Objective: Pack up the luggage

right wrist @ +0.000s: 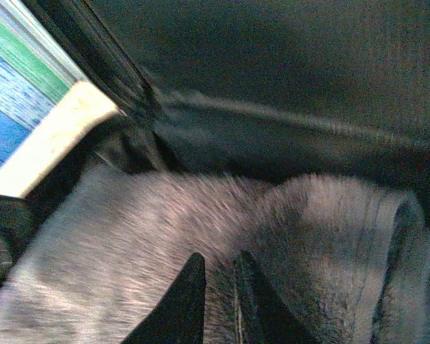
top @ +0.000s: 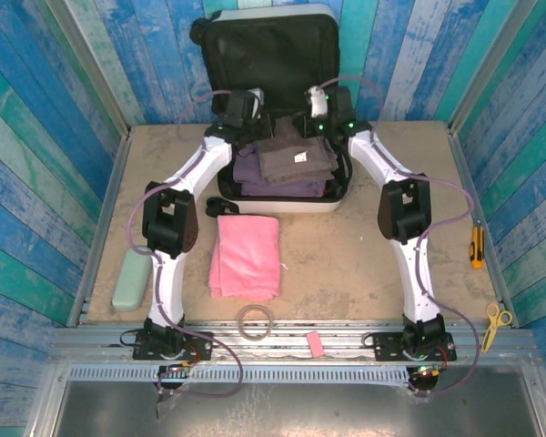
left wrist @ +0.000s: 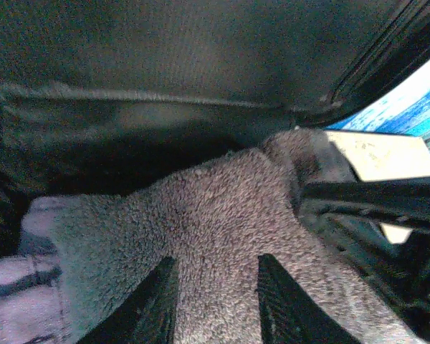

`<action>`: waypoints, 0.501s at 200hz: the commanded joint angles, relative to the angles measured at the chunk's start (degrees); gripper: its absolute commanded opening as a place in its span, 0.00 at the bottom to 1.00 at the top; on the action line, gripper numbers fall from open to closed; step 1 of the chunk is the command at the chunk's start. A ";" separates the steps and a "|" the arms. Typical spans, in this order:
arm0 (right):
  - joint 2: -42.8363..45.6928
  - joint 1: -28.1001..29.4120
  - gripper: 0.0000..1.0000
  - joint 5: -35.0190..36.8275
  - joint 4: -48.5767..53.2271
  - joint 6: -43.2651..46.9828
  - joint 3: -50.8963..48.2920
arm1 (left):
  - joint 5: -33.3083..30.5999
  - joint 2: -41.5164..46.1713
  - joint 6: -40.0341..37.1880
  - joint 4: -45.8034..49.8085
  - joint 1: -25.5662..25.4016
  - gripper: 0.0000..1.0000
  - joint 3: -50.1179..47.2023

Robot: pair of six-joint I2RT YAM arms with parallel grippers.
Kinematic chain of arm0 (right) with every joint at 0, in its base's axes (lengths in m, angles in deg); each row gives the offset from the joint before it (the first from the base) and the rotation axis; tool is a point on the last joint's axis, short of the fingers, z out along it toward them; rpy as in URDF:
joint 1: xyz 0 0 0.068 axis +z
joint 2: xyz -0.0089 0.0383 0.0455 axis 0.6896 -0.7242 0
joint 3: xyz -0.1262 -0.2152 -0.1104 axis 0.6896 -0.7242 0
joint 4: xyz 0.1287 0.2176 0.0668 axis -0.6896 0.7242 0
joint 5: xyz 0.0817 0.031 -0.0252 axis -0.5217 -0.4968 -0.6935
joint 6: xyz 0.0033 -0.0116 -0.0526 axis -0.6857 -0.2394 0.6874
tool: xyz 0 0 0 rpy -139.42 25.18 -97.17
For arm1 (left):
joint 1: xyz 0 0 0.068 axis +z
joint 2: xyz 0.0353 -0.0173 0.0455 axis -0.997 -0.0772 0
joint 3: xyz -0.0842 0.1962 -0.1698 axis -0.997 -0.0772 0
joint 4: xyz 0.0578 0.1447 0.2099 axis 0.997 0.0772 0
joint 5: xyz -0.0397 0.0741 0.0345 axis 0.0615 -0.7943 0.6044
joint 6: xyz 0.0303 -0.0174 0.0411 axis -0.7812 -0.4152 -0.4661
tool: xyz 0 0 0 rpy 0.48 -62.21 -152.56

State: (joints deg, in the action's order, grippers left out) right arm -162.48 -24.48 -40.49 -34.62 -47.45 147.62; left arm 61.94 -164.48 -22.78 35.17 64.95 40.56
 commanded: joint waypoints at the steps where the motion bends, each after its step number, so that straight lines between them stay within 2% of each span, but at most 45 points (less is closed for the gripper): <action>1: 0.14 -0.48 0.14 4.17 -3.75 -1.39 -6.58 | 2.57 -6.70 0.98 -0.73 0.05 0.30 -2.73; 30: 1.97 -0.57 0.14 4.76 -7.40 -2.81 -13.01 | 3.66 -10.42 0.51 -1.37 -0.03 0.26 -3.13; 69: 4.08 -0.57 0.20 4.70 -7.16 -2.69 -13.71 | 3.78 -11.33 -1.33 -3.88 -0.03 0.24 -4.32; 77: 4.90 -0.57 0.24 4.70 -6.49 -2.47 -13.36 | 2.76 -9.77 -2.20 -4.22 -0.14 0.28 -4.71; 100: 8.76 -0.57 0.43 5.30 -3.89 -1.89 -13.10 | -2.27 -1.27 -4.34 -6.65 -0.25 0.50 -8.11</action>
State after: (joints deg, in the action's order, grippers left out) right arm -158.96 -24.64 -36.93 -43.63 -49.79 134.97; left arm 64.73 -170.76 -24.16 28.61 64.95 36.96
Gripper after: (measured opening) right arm 0.346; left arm 0.400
